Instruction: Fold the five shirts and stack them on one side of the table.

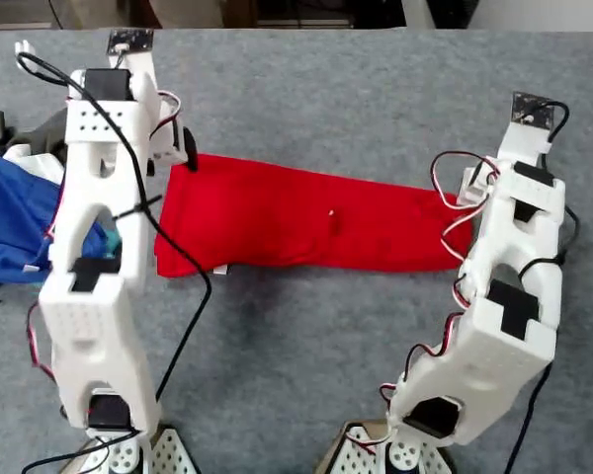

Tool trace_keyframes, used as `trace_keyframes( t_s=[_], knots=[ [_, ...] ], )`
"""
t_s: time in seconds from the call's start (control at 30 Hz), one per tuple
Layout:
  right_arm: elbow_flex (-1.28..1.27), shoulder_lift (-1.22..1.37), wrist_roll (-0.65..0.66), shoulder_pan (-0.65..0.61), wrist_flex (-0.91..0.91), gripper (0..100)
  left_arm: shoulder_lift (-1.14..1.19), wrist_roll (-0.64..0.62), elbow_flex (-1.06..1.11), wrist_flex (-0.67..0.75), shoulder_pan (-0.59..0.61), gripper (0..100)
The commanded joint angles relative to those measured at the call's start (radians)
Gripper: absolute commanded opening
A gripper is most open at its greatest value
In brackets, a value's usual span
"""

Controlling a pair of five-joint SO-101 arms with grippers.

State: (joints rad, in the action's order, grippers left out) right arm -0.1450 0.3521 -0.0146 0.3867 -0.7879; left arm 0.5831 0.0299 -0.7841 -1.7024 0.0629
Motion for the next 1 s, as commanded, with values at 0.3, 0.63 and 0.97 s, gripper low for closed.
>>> trace_keyframes(
  t_s=[0.3,0.63,0.97],
  knots=[
    [0.004,-0.038,-0.009,0.018,0.02,0.5,0.352,0.152,-0.324,-0.057,0.081,21],
    [0.004,-0.038,-0.009,0.018,0.021,0.5,0.358,0.123,-0.296,-0.058,0.066,21],
    [0.004,-0.038,-0.009,0.018,0.021,0.5,0.361,0.123,-0.242,-0.057,0.02,21]
  ],
)
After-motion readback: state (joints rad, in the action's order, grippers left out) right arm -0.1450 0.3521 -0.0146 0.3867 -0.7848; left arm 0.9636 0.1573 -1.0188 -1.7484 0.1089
